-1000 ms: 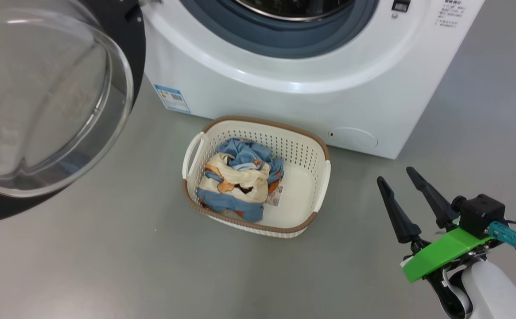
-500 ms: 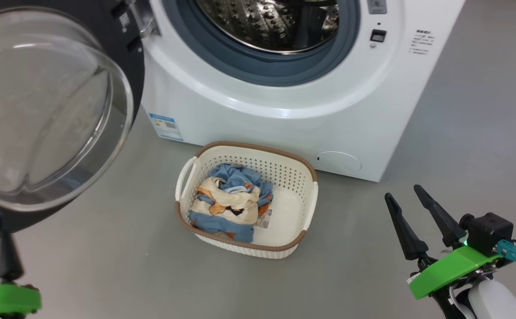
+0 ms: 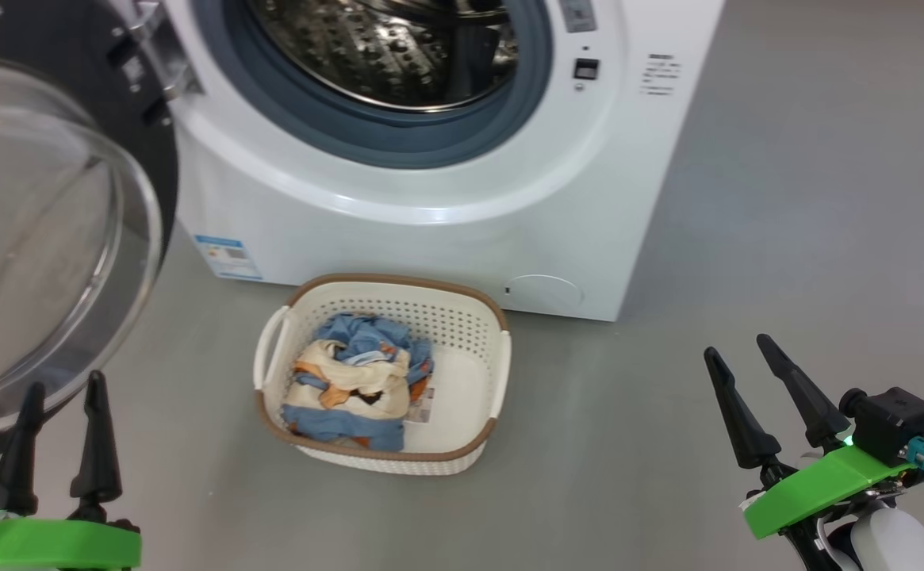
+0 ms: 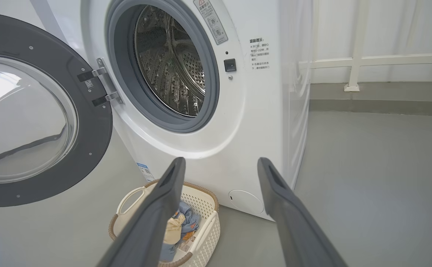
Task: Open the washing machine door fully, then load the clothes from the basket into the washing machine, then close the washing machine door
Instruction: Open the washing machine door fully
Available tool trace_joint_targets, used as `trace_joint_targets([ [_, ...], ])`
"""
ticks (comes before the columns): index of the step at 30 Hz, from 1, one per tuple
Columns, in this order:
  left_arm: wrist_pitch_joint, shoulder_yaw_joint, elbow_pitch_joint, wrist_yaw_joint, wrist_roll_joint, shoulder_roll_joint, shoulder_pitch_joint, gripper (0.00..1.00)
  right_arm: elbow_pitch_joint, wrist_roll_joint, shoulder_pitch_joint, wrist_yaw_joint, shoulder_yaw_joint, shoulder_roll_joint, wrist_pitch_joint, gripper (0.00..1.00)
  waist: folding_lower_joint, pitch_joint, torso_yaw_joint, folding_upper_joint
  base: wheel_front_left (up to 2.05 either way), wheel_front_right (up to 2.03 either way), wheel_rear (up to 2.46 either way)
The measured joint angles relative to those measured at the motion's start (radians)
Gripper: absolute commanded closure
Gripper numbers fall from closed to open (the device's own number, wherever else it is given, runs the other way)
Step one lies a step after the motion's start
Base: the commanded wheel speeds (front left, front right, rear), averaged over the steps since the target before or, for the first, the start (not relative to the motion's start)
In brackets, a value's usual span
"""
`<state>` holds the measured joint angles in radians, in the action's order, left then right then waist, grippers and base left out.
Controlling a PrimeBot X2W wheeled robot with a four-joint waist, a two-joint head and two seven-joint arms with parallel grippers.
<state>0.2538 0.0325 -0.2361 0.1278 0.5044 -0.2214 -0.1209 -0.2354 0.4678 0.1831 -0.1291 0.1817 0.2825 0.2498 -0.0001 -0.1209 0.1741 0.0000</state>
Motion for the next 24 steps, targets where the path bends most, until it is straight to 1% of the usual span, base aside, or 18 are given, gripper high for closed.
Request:
trace_joint_targets([
  [9, 0.0, -0.035, 0.049, 0.0, 0.002, -0.017, 0.016, 0.0, 0.012, 0.0, -0.02, 0.0, -0.019, -0.008, 0.0, 0.0, 0.0, -0.003, -0.084, 0.0, 0.0, 0.0, 0.0],
  [18, 0.0, -0.077, 0.108, 0.0, 0.034, -0.032, 0.021, 0.0, 0.029, -0.001, -0.021, 0.0, -0.038, -0.026, 0.0, 0.0, 0.0, -0.008, -0.168, 0.0, 0.0, 0.0, 0.0],
  [24, 0.0, -0.093, 0.116, 0.0, 0.046, -0.035, 0.04, 0.0, 0.036, -0.004, -0.026, 0.0, -0.06, -0.027, 0.0, 0.0, 0.0, -0.013, -0.208, 0.0, 0.0, 0.0, 0.0],
])
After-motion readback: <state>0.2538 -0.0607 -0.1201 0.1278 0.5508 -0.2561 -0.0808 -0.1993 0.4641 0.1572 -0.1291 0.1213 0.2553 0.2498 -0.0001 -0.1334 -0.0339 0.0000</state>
